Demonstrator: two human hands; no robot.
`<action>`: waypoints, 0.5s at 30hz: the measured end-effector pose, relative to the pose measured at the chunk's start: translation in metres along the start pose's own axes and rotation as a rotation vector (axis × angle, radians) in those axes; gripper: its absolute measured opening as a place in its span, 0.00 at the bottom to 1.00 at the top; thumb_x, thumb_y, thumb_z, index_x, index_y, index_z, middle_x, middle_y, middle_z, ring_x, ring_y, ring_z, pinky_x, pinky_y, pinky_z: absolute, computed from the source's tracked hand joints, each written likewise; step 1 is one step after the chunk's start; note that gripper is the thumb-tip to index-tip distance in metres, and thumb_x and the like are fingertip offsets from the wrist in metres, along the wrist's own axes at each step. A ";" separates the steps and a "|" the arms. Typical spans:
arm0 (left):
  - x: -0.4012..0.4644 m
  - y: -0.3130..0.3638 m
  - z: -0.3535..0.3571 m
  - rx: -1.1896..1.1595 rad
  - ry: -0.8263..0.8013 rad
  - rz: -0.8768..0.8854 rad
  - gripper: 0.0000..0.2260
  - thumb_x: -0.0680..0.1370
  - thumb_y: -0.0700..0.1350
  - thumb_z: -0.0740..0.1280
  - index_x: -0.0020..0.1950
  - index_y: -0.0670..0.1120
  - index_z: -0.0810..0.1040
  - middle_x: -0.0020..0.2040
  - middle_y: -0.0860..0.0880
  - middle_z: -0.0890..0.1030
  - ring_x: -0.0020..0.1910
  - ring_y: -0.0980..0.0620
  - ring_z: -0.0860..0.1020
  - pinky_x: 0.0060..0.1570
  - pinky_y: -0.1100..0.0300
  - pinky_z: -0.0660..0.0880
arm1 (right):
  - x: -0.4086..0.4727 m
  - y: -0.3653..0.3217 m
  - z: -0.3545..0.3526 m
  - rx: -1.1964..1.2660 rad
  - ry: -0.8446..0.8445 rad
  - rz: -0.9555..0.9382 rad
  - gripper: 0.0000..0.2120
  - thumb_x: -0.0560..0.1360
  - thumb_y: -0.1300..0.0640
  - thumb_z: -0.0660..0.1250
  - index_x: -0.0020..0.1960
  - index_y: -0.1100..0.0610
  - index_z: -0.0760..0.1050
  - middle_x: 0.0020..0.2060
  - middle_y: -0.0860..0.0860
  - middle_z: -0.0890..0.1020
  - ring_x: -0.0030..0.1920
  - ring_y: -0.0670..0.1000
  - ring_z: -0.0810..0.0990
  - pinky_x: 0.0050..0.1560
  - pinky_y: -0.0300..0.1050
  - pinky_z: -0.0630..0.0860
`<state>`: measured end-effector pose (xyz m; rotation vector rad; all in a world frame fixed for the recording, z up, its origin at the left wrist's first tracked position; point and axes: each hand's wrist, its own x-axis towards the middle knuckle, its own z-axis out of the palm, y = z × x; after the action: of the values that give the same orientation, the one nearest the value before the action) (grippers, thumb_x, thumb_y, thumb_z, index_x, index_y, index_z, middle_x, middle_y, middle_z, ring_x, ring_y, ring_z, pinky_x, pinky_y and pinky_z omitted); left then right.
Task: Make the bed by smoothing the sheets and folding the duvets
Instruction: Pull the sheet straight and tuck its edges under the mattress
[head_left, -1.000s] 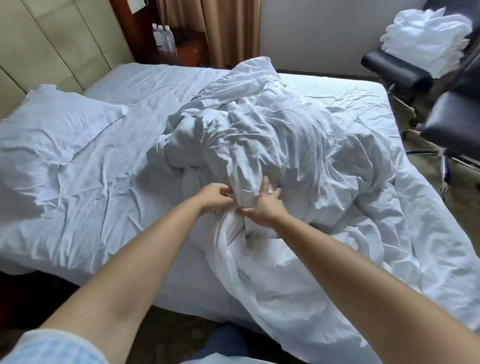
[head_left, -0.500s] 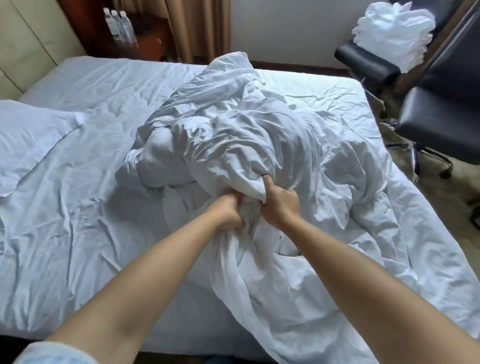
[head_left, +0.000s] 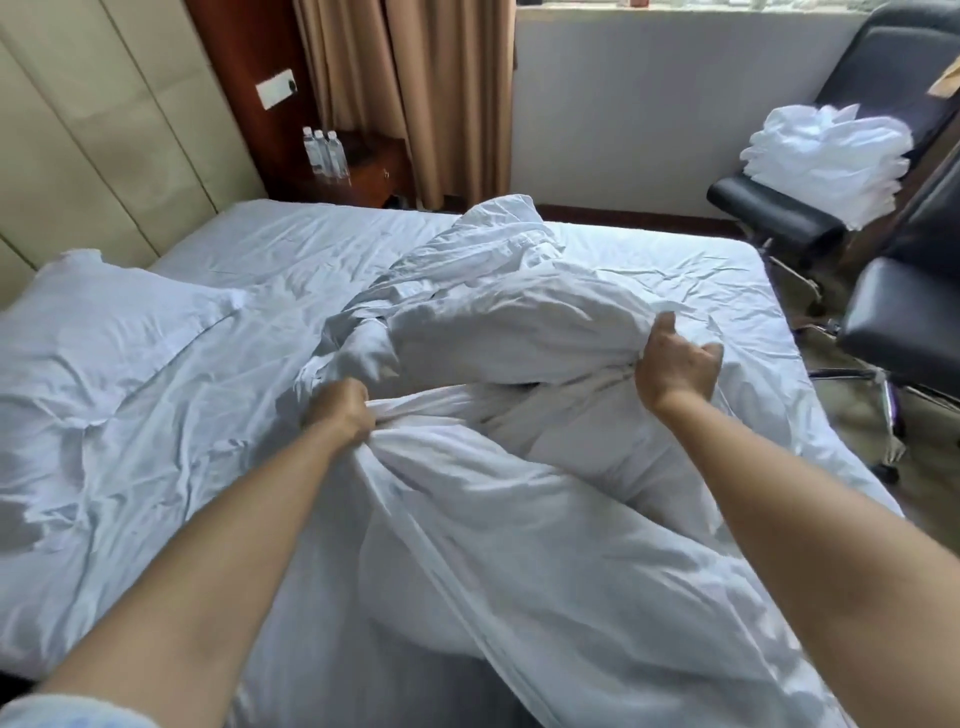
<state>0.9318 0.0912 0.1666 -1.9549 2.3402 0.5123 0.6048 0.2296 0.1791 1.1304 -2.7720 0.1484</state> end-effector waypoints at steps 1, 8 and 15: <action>-0.002 -0.014 0.005 -0.002 -0.004 -0.046 0.02 0.73 0.42 0.69 0.42 0.44 0.80 0.52 0.39 0.81 0.53 0.40 0.79 0.51 0.52 0.75 | 0.001 0.014 0.001 -0.010 -0.017 0.055 0.17 0.76 0.66 0.53 0.65 0.60 0.61 0.52 0.59 0.82 0.52 0.59 0.81 0.59 0.50 0.64; -0.011 0.013 0.047 0.120 -0.203 0.049 0.08 0.71 0.39 0.64 0.49 0.48 0.76 0.57 0.43 0.77 0.56 0.43 0.77 0.52 0.54 0.75 | -0.046 -0.017 0.046 0.106 -0.120 -0.068 0.28 0.79 0.62 0.52 0.77 0.53 0.50 0.76 0.59 0.53 0.76 0.58 0.50 0.73 0.54 0.39; -0.004 0.061 0.058 0.099 -0.251 0.169 0.32 0.71 0.50 0.69 0.73 0.55 0.61 0.68 0.46 0.65 0.69 0.42 0.65 0.66 0.37 0.63 | -0.061 -0.076 0.037 -0.116 0.030 -0.656 0.44 0.70 0.56 0.64 0.78 0.46 0.43 0.78 0.56 0.42 0.76 0.61 0.36 0.67 0.61 0.25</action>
<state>0.8636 0.1200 0.1260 -1.5586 2.3316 0.6006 0.6971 0.2121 0.1349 1.8938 -2.1994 -0.0681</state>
